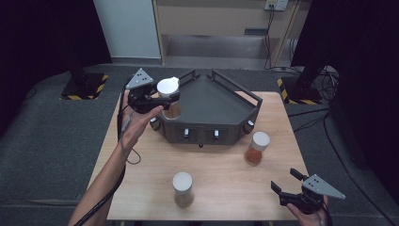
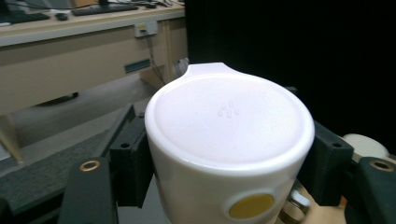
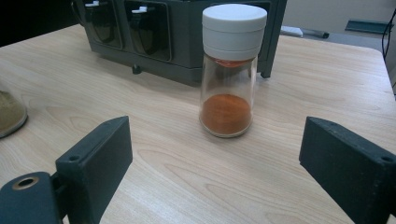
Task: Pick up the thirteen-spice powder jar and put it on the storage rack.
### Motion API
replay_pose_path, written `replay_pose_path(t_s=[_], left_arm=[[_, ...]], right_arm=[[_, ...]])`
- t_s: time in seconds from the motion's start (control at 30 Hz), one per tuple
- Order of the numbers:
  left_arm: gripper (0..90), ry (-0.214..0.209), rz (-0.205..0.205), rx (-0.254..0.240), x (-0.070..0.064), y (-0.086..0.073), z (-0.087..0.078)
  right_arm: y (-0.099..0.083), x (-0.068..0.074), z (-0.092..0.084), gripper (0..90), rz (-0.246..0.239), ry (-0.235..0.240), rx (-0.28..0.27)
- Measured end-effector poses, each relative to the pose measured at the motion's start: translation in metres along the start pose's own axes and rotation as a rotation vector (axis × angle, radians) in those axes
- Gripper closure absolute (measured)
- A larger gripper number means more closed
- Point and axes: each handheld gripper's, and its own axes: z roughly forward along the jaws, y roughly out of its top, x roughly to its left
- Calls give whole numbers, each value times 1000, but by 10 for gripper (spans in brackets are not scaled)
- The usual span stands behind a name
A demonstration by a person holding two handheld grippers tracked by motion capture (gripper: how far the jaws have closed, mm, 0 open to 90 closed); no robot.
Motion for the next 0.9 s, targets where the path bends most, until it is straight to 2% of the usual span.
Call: replay_pose_path(t_s=[0.27, 0.47, 0.63, 0.77, 0.83, 0.9], left_arm=[[293, 97, -31, 9, 8, -6, 31], [293, 133, -69, 11, 12, -18, 50], [294, 158, -64, 42, 12, -24, 61], [293, 168, -84, 45, 13, -28, 65], [294, 181, -77, 57, 12, -30, 67], [293, 188, -87, 55, 12, -31, 68]], right_arm=[[0, -1, 0, 94, 2, 0, -1], [-1, -2, 0, 96, 4, 10, -3], [-1, -3, -1, 98, 8, 11, -5], [-1, -3, 0, 100, 5, 15, -4], [-1, -3, 0, 99, 4, 14, -5], [-1, -3, -1, 99, 6, 12, -8]])
